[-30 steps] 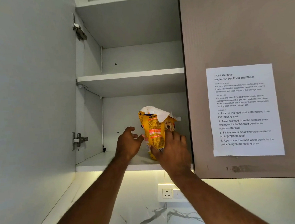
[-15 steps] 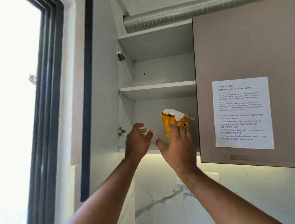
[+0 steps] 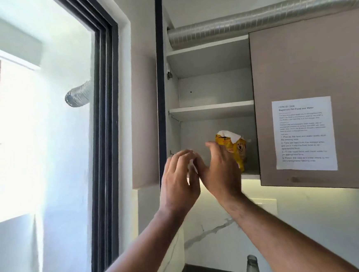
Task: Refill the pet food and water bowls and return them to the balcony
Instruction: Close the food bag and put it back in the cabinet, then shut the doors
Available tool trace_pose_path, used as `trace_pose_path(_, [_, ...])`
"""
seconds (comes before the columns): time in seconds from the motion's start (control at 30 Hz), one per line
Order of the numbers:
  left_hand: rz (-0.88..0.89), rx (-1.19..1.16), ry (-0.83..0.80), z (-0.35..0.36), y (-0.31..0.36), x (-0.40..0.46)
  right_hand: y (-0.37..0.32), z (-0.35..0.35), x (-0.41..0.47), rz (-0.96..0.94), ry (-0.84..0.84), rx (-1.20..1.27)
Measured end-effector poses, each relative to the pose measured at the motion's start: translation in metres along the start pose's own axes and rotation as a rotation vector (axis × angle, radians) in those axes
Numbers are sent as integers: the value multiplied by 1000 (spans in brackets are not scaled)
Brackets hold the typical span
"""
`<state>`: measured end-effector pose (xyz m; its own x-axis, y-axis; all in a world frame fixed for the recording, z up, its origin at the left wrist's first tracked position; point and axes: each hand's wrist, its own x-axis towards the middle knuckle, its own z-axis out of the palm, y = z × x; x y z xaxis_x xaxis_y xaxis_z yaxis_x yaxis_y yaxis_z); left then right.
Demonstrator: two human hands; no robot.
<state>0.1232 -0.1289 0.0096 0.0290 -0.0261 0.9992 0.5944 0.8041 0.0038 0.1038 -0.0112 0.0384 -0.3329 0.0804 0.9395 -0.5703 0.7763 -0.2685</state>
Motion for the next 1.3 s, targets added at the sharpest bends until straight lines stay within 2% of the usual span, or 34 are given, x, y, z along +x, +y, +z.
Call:
trace_pose_path(0.07, [-10, 67, 80, -19, -5, -8, -17, 1, -7, 5, 6, 25])
trace_pose_path(0.13, [-131, 89, 65, -33, -16, -16, -30, 2, -15, 16, -21, 42])
trace_pose_path(0.27, [-390, -98, -182, -39, -39, -32, -54, 3, -29, -6, -57, 36])
trace_pose_path(0.33, [-418, -289, -326, -32, -46, -39, -60, 3, -33, -24, -68, 31])
trace_pose_path(0.43, [-456, -471, -380, -18, -50, -43, -61, 2, -32, -33, -84, 4])
trace_pose_path(0.73, [-301, -438, -440, 44, -9, -50, -11, -9, -20, -37, -20, -69])
trace_pose_path(0.93, [-144, -256, -426, 132, 10, -60, 85, -5, -1, -93, -61, -223])
trace_pose_path(1.03, [-147, -233, -450, 172, 9, -65, 139, 3, 8, -89, -96, -295])
trace_pose_path(1.2, [-139, -176, -410, 226, -4, -76, 209, 19, 27, -154, -101, -613])
trace_pose_path(1.3, [-160, -85, -427, 246, -14, -84, 235, 29, 36, -198, -92, -722])
